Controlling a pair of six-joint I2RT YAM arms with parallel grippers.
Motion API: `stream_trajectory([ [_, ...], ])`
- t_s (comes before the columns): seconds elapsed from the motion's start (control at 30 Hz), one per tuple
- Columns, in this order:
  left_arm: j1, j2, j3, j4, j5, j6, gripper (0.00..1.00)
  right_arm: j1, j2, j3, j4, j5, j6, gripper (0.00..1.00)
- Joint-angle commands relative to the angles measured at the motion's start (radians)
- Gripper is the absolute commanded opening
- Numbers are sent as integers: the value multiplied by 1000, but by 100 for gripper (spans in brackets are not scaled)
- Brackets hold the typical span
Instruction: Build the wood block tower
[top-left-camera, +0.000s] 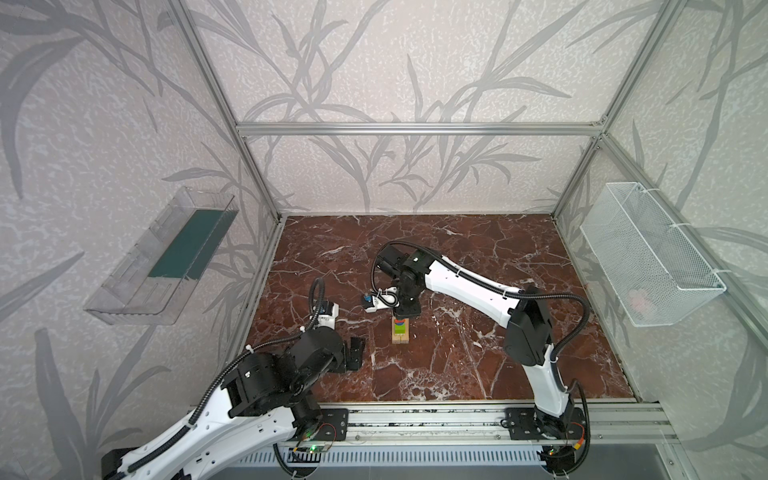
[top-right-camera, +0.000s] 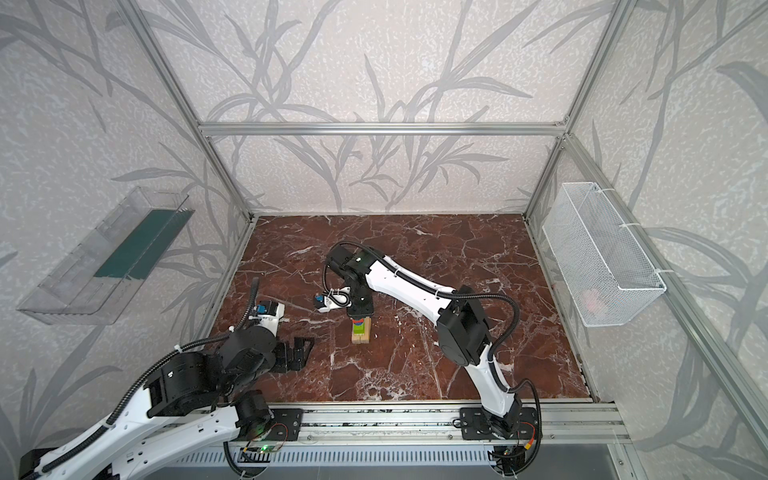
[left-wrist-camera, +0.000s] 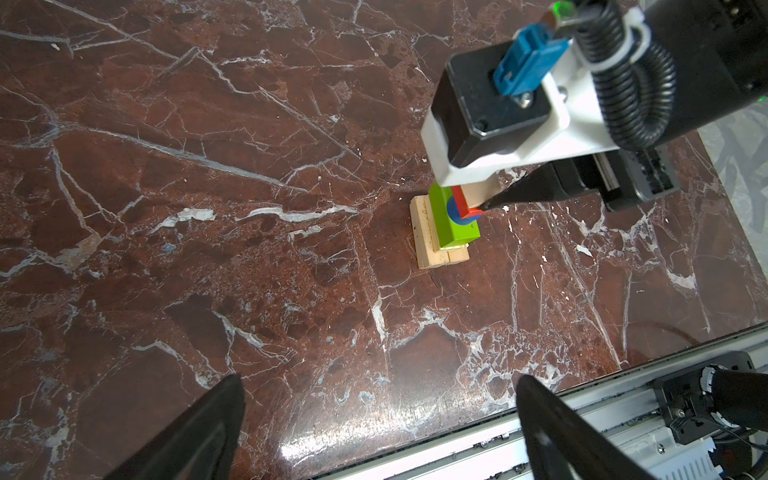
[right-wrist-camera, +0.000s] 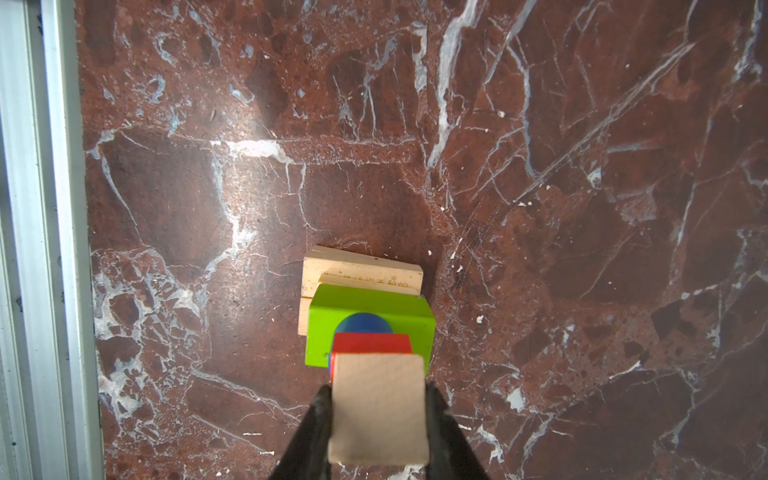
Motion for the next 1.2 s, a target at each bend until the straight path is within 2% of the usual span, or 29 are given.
stream_trajectory([
  [0.0, -4, -3, 25, -25, -25, -15, 100, 8, 26, 36, -55, 1, -20, 31],
  [0.27, -3, -2, 25, -22, -24, -12, 99, 11, 19, 43, -59, -2, -16, 37],
  [0.57, -4, 3, 27, -20, -23, -10, 100, 11, -3, 36, -47, 11, -18, 53],
  [0.87, -4, 2, 41, -22, -29, -6, 99, 8, -124, 7, -1, -16, 21, 56],
  [1.0, -4, 11, 65, -17, -43, 10, 100, -9, -247, -83, 88, -40, 111, 59],
  [1.17, -2, 50, 105, 1, -103, 41, 99, -71, -478, -309, 311, 10, 342, 67],
])
